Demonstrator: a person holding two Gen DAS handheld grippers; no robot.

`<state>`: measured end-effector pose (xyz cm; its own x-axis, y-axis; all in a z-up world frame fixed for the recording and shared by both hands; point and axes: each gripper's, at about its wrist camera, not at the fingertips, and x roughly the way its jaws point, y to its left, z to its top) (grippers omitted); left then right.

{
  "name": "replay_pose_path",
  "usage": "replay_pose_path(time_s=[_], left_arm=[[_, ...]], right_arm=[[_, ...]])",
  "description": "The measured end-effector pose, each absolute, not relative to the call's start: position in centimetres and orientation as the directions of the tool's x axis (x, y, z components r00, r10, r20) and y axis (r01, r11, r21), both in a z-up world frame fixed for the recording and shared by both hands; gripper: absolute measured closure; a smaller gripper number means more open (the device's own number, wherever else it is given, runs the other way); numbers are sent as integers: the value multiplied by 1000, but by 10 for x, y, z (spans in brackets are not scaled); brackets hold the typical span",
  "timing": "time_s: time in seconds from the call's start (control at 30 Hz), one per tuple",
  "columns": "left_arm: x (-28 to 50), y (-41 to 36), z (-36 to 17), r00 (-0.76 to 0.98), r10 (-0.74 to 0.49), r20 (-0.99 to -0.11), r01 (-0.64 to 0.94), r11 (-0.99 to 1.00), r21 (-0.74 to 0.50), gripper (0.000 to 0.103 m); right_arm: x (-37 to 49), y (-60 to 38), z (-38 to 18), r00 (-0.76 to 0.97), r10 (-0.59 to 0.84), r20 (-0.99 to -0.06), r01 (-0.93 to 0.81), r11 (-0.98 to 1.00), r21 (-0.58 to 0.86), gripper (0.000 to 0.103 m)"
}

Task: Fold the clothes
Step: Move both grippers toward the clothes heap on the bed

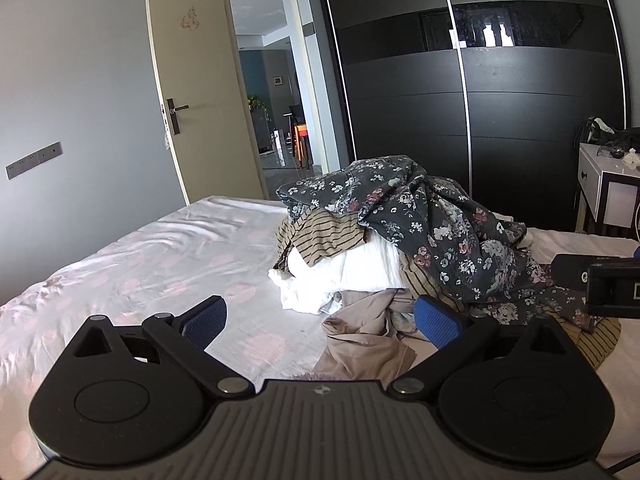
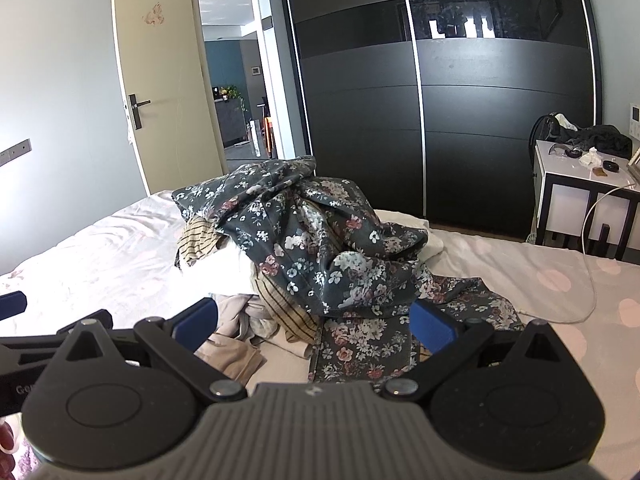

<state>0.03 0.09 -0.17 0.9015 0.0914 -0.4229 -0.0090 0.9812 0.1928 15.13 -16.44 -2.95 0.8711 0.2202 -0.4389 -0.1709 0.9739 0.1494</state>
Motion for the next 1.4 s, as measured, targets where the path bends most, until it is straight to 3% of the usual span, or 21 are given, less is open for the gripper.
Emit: replay_pose_path(time_s=[1.4], left_arm=[[4,0,-9,874,83,-478,14,980,196,1]], right_arm=[[141,-163,-38,857,237,-457,-181,970,164,1]])
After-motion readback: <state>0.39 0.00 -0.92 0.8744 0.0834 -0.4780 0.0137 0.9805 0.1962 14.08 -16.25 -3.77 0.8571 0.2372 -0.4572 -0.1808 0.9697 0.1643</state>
